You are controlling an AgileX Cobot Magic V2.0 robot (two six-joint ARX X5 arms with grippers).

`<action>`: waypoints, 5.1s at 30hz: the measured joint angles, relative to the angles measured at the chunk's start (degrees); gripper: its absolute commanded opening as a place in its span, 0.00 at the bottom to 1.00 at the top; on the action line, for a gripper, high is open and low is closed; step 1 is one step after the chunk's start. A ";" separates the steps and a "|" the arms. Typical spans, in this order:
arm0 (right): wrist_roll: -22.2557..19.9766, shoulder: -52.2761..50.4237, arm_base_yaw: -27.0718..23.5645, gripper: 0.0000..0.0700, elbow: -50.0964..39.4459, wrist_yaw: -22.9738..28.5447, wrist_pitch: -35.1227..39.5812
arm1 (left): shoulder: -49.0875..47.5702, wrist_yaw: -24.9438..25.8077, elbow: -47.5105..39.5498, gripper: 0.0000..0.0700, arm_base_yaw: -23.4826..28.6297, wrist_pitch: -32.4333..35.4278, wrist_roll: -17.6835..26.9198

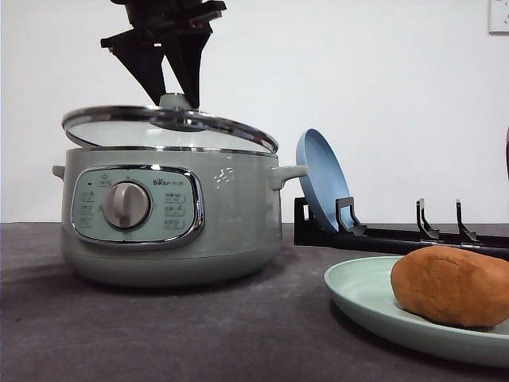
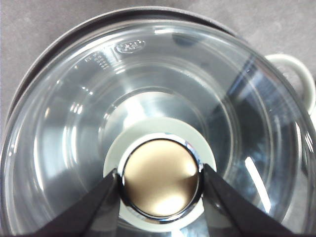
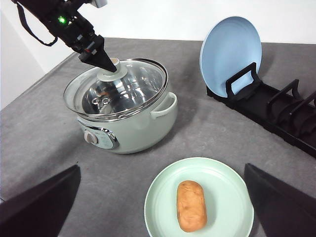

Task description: Transfer potato from steamer to green plate

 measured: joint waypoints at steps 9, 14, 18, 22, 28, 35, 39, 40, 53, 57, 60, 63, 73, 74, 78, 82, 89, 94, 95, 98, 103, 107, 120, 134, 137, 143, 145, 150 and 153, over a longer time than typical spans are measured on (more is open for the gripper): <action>0.00 0.00 0.00 0.98 0.00 0.00 0.00 | 0.70 -0.45 0.02 0.01 0.02 -0.51 1.21; -0.02 0.00 0.00 0.98 0.00 0.00 0.00 | 0.72 -0.40 0.02 0.03 0.02 -0.96 1.26; 0.00 0.00 0.00 0.98 0.00 0.00 0.00 | 0.72 -0.38 0.02 0.04 0.02 -1.51 1.24; 0.00 0.00 0.00 0.98 0.00 0.00 0.00 | 0.72 -0.38 0.02 0.11 0.02 -1.60 1.22; 0.00 0.00 0.00 0.98 0.00 0.00 0.00 | 0.75 -0.40 0.10 0.77 0.02 -1.83 0.29; 0.00 0.00 0.00 0.98 0.00 0.00 0.00 | -0.76 -0.25 0.66 0.86 0.00 -1.98 -0.73; -0.02 0.00 0.00 0.98 0.00 0.00 0.00 | -5.33 -0.23 0.66 0.86 0.00 -2.75 -1.41; -0.01 0.00 0.00 0.98 0.00 0.00 0.00 | -6.99 -0.23 0.66 0.85 0.00 -2.96 -1.50; -0.02 0.00 0.00 0.98 0.00 0.00 0.00 | -26.72 -0.22 -2.94 0.85 0.00 -3.76 -1.78; -0.02 0.00 0.00 0.98 0.00 0.00 0.00 | -35.71 0.63 -12.44 0.85 0.00 0.94 -1.80; -0.04 0.00 0.00 0.98 0.00 0.00 -0.02 | -43.66 2.57 -21.77 0.85 0.00 5.66 -1.80; -0.10 0.00 0.00 0.98 0.00 0.00 0.00 | -52.08 3.94 -31.41 0.85 0.00 9.41 -1.84; -1.45 0.00 0.00 0.98 0.00 0.00 0.00 | -75.39 6.20 -53.33 0.85 0.00 14.59 -3.81; -1.91 0.00 0.00 0.98 0.00 -0.02 -0.02 | -76.77 6.20 -54.20 0.85 0.00 13.99 -4.31; -4.43 0.00 0.00 0.98 0.00 -0.38 -0.02 | -79.48 6.20 -55.21 0.85 0.00 10.05 -5.38; -5.68 0.00 0.00 0.98 0.00 -0.38 -0.02 | -81.17 6.20 -55.21 0.85 0.00 9.56 -5.64; -6.10 0.00 0.00 0.98 0.00 -0.39 -0.02 | -81.66 6.20 -55.21 0.85 0.00 9.57 -5.77; -6.10 0.00 0.00 0.85 0.00 -0.39 -0.02 | -81.66 6.20 -55.21 0.48 0.00 9.59 -5.78; -6.07 0.00 0.00 0.54 0.00 -0.39 -0.02 | -81.66 6.20 -55.21 0.12 0.00 9.60 -5.78; -6.09 0.00 0.00 0.03 0.00 -0.39 -0.20 | -81.66 6.20 -55.21 0.00 0.00 9.60 -5.79; -6.14 0.00 0.00 0.03 0.00 -0.38 -0.35 | -81.55 6.20 -55.21 0.00 0.00 9.55 -5.78; -6.14 0.00 0.00 0.03 0.00 -0.37 -0.33 | -81.57 6.20 -55.21 0.00 0.00 9.34 -5.78; -6.14 0.00 0.00 0.03 0.00 -0.39 -0.33 | -81.57 6.20 -55.21 0.00 0.00 9.36 -5.78; -6.14 0.00 0.00 0.03 0.00 -0.38 -0.33 | -86.75 6.23 -74.84 0.00 18.05 27.61 -5.78; -6.14 0.00 0.00 0.03 0.00 -0.37 -0.33 | -91.59 6.20 -84.75 0.00 22.09 37.73 -5.78; -6.14 0.00 0.00 0.03 0.00 -0.39 -0.33 | -102.54 6.22 -102.36 0.00 26.08 53.37 -5.78; -6.14 0.00 0.02 0.03 0.00 -0.38 -0.33 | -105.24 6.20 -106.75 0.00 26.47 56.11 -5.78; -6.14 0.00 0.00 0.03 0.00 -0.38 -0.33 | -109.89 4.40 -112.69 0.00 27.24 57.67 -5.80; -6.14 0.00 0.00 0.03 0.00 -0.37 -0.33 | -111.59 1.34 -113.98 0.00 27.38 58.31 -5.82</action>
